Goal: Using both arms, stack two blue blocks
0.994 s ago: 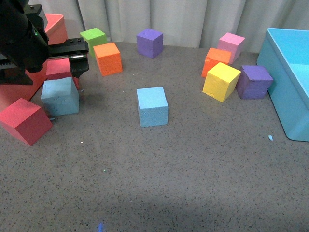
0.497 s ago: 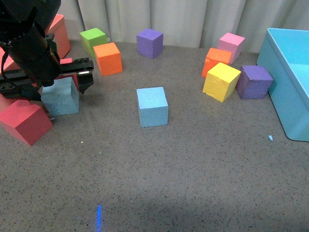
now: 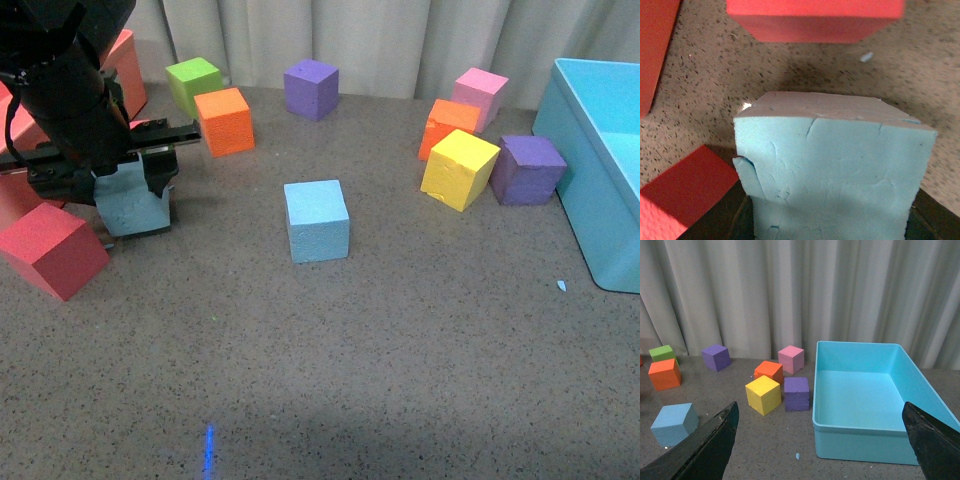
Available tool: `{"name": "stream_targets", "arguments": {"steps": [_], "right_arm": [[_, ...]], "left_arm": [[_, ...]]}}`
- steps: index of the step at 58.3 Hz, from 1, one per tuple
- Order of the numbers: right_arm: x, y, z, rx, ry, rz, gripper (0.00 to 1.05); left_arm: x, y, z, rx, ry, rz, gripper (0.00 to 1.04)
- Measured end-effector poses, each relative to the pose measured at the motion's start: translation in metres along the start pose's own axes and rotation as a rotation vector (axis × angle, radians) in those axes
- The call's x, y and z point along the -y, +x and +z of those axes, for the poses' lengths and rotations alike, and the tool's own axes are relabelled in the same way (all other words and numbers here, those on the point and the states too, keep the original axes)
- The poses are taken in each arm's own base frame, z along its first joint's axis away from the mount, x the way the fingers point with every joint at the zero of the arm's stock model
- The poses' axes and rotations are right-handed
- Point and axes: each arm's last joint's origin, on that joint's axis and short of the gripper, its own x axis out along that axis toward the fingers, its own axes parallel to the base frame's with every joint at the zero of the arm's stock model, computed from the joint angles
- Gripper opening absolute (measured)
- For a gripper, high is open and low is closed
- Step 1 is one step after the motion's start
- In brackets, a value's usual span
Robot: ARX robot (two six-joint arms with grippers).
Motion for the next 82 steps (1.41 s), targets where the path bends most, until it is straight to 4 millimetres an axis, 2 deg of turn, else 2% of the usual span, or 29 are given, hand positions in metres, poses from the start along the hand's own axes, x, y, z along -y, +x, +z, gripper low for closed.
{"name": "stream_targets", "arguments": {"steps": [4, 10, 16, 25, 37, 48, 82], "right_arm": [[0.0, 0.0, 0.0, 0.0, 0.0, 0.0, 0.95], [0.0, 0.0, 0.0, 0.0, 0.0, 0.0, 0.95], [0.0, 0.0, 0.0, 0.0, 0.0, 0.0, 0.95], [0.0, 0.0, 0.0, 0.0, 0.0, 0.0, 0.95], [0.0, 0.0, 0.0, 0.0, 0.0, 0.0, 0.95], [0.0, 0.0, 0.0, 0.0, 0.0, 0.0, 0.95], [0.0, 0.0, 0.0, 0.0, 0.0, 0.0, 0.95]], "left_arm": [[0.011, -0.015, -0.003, 0.018, 0.007, -0.028, 0.51], [0.046, -0.051, -0.01, 0.078, 0.03, -0.109, 0.49], [0.074, -0.068, -0.017, 0.097, 0.043, -0.141, 0.49], [0.11, -0.082, -0.032, 0.09, 0.076, -0.164, 0.49], [0.145, -0.084, -0.051, 0.073, 0.121, -0.157, 0.48], [0.159, -0.076, -0.06, 0.058, 0.14, -0.105, 0.48], [0.159, -0.077, -0.057, 0.034, 0.062, -0.063, 0.48]]}}
